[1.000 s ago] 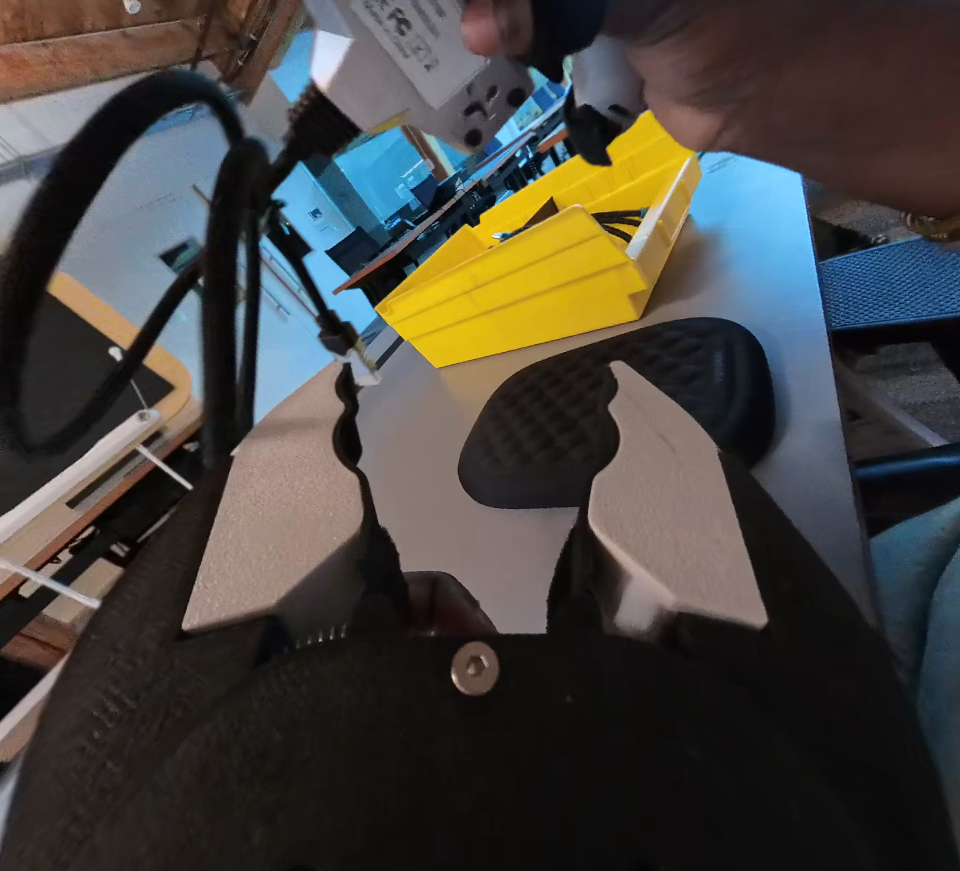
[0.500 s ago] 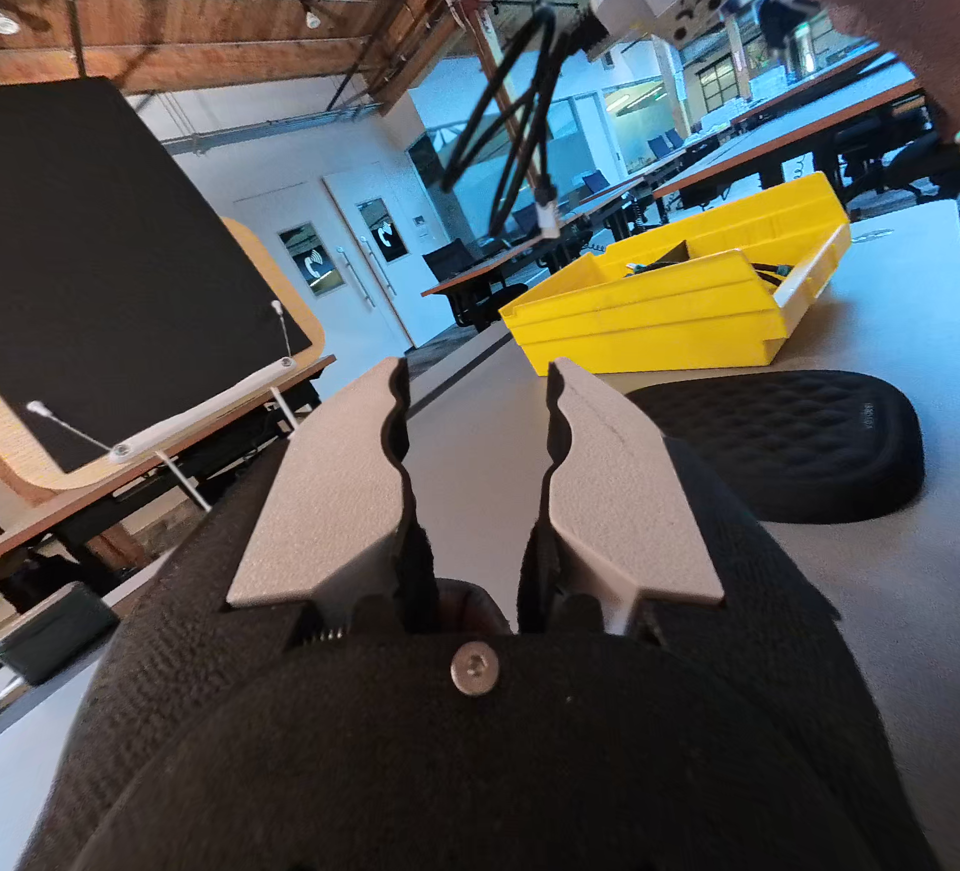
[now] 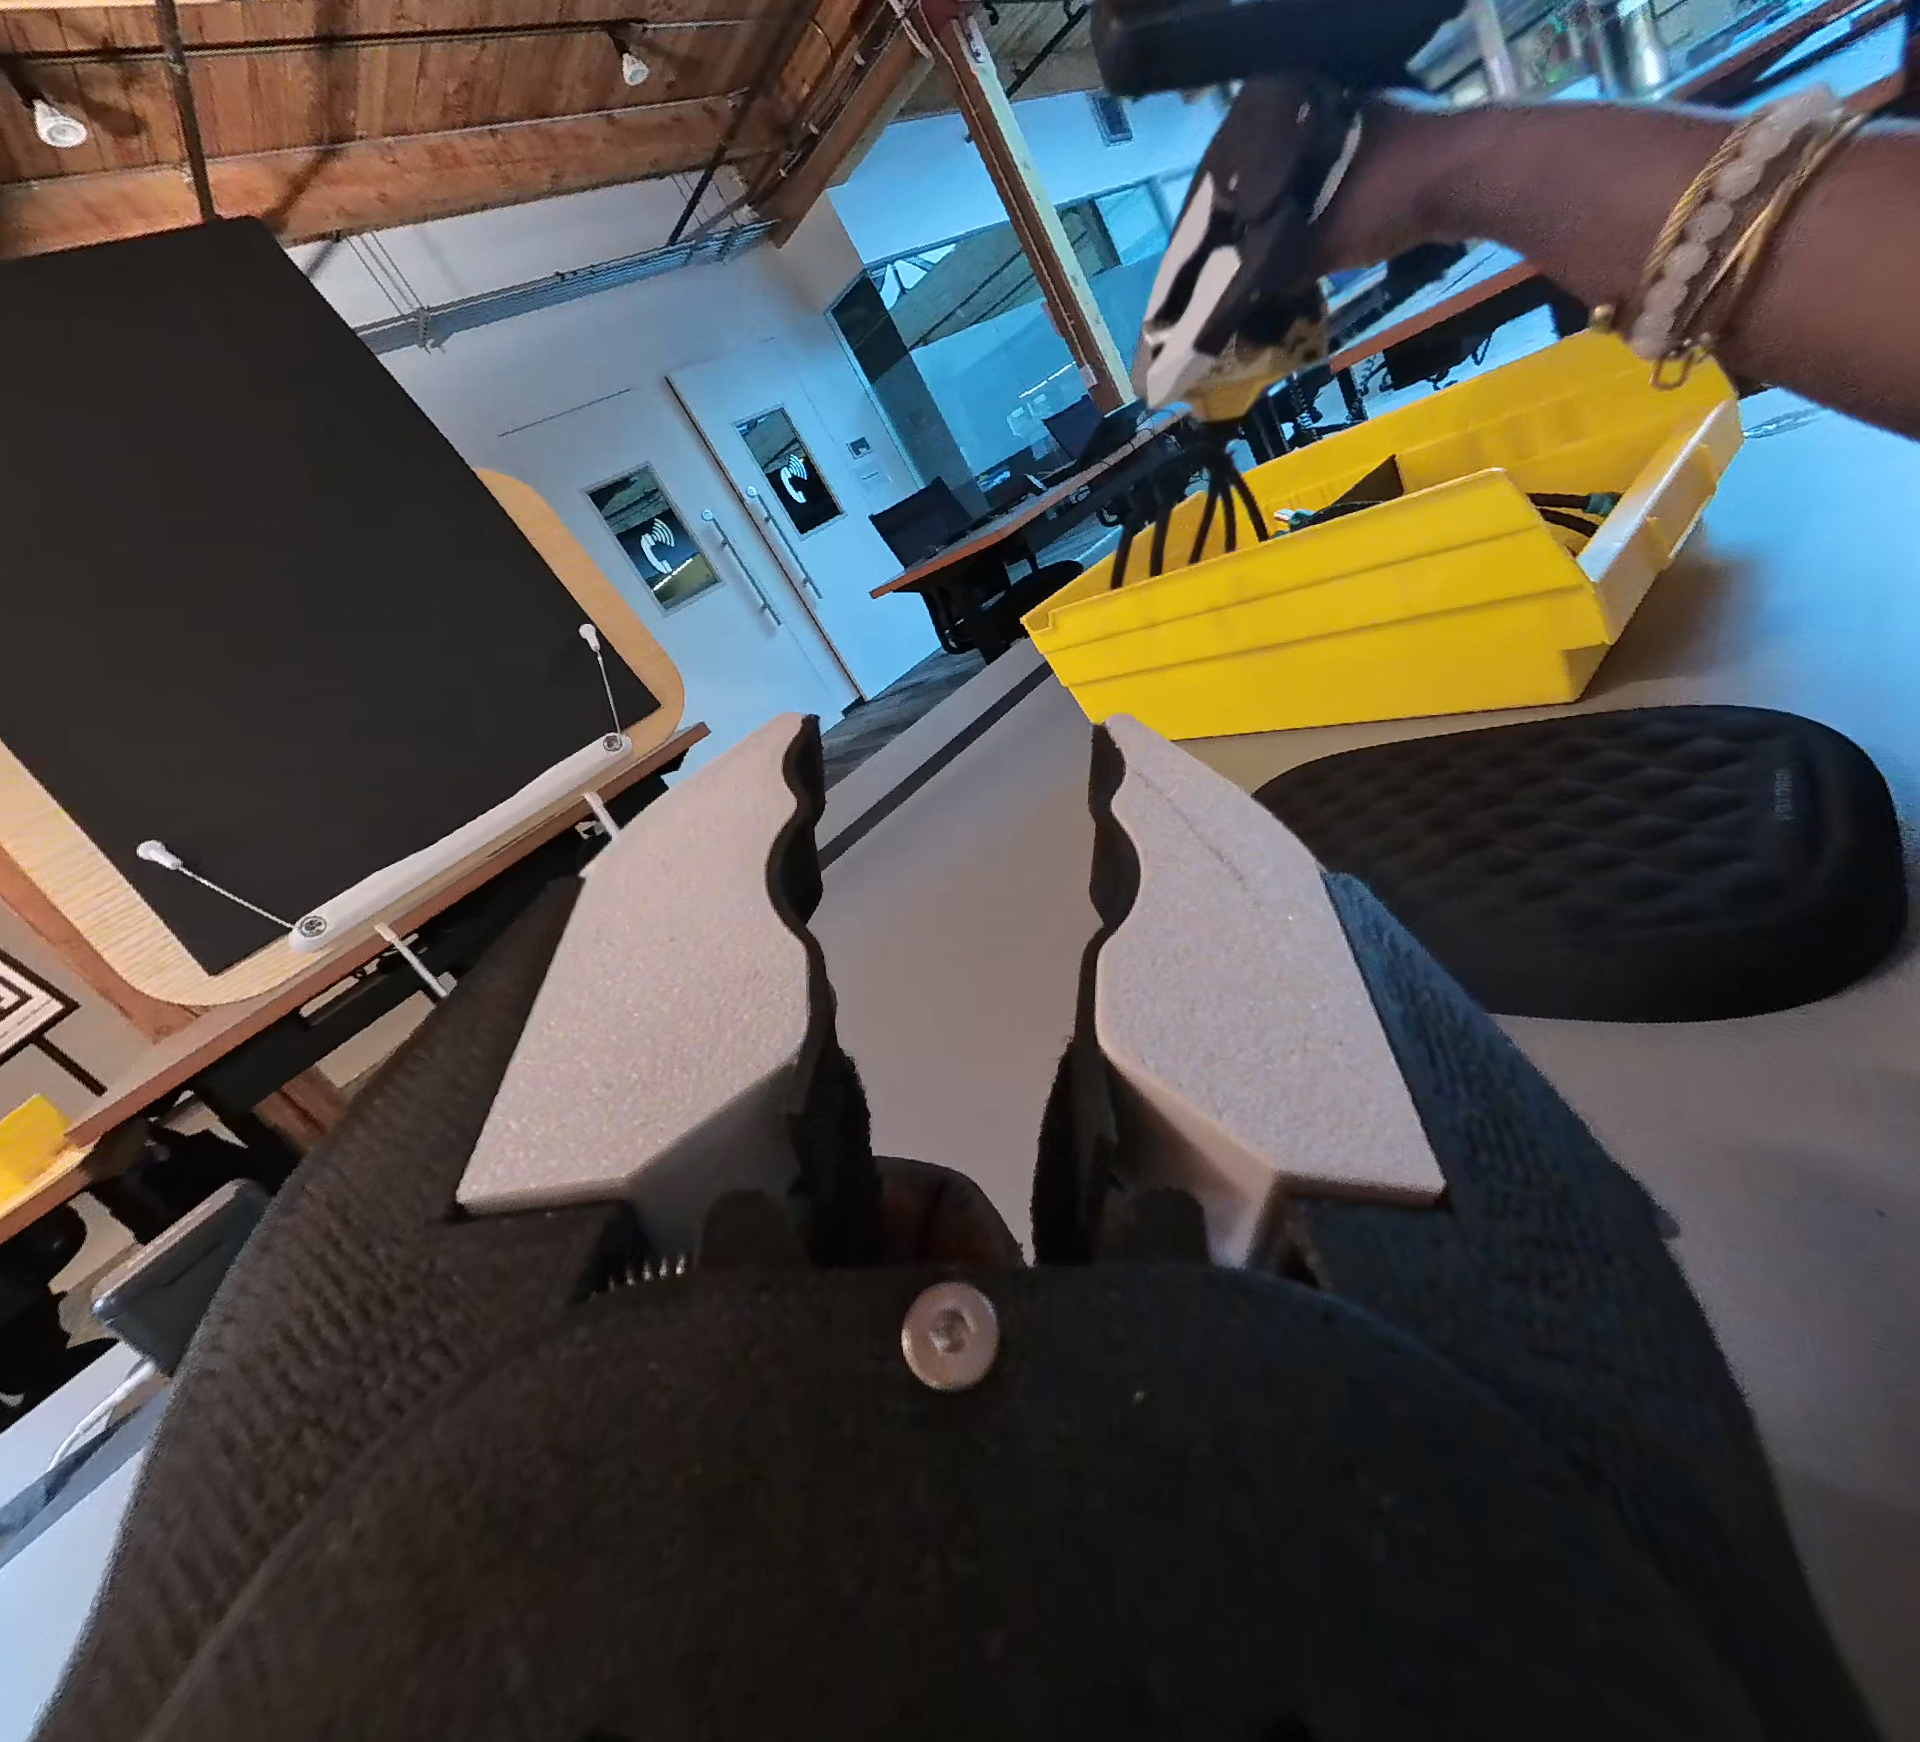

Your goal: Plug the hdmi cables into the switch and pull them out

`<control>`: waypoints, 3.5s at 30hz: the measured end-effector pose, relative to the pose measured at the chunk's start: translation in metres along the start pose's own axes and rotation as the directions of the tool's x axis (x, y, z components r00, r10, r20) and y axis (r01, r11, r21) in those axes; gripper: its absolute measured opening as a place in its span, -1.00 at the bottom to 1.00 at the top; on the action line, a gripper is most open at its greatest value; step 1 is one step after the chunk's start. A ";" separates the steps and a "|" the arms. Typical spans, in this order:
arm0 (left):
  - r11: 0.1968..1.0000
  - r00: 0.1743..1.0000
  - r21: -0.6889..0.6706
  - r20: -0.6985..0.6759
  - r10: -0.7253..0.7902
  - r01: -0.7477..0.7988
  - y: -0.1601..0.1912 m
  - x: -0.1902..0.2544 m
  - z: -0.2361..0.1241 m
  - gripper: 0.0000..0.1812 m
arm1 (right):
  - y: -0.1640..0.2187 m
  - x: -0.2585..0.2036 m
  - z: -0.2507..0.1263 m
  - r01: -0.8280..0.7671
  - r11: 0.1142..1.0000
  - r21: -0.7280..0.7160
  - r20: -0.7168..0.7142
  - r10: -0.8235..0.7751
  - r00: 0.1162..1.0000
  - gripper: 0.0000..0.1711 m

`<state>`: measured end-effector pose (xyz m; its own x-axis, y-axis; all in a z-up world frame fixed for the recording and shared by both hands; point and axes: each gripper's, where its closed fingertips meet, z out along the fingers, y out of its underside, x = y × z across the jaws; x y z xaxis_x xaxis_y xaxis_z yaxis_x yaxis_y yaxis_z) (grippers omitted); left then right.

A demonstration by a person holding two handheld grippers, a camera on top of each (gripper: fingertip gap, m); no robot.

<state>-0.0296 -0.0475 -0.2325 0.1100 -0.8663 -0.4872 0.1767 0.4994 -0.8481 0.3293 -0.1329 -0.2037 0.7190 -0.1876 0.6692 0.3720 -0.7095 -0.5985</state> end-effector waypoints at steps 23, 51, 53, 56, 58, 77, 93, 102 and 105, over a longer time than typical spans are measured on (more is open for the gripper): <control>0.999 0.999 -0.021 -0.002 0.033 -0.033 0.004 -0.003 -0.002 -0.46 | 0.003 -0.046 0.061 -0.310 0.947 0.084 0.385 0.256 0.887 -0.65; 0.996 0.996 -0.034 -0.024 0.086 -0.087 0.004 0.005 0.001 -0.46 | 0.010 -0.048 -0.018 0.393 0.900 0.189 0.146 -0.422 0.895 -0.76; 0.995 0.996 -0.034 -0.019 0.088 -0.089 0.004 0.004 0.000 -0.46 | 0.012 -0.037 -0.006 0.420 0.907 0.036 0.196 -0.419 0.887 -0.77; 0.995 0.996 -0.032 -0.018 0.091 -0.092 0.003 0.003 -0.001 -0.46 | 0.006 -0.041 0.010 0.444 0.894 -0.059 0.328 -0.403 0.854 -0.76; 0.995 0.995 -0.032 -0.017 0.095 -0.095 0.003 0.002 -0.001 -0.46 | 0.001 -0.052 0.018 0.437 0.897 -0.073 0.437 -0.365 0.822 -0.76; 0.996 0.997 -0.046 0.005 0.071 -0.071 0.006 -0.005 -0.004 -0.47 | -0.008 -0.062 0.024 0.234 0.972 -0.004 0.340 -0.218 0.915 0.05; 0.978 0.984 0.111 -0.057 -0.169 0.174 -0.037 -0.010 -0.009 0.50 | -0.127 -0.214 -0.118 -0.341 0.601 0.723 0.413 0.020 0.911 0.62; 0.991 0.921 0.046 0.366 -0.136 0.128 -0.061 -0.113 -0.085 -1.00 | -0.117 -0.266 -0.090 -0.345 0.613 0.711 0.465 -0.043 0.884 -0.96; 0.986 0.862 -0.028 0.490 -0.131 0.166 -0.050 -0.160 -0.130 -1.00 | -0.118 -0.250 -0.092 -0.357 0.542 0.761 0.408 0.028 0.913 -0.60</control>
<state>-0.1833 0.0655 -0.1390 0.5509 -0.8085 -0.2069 0.1647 0.3484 -0.9228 0.0518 -0.0643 -0.2597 0.9061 0.0863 0.4143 0.3918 0.1986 -0.8983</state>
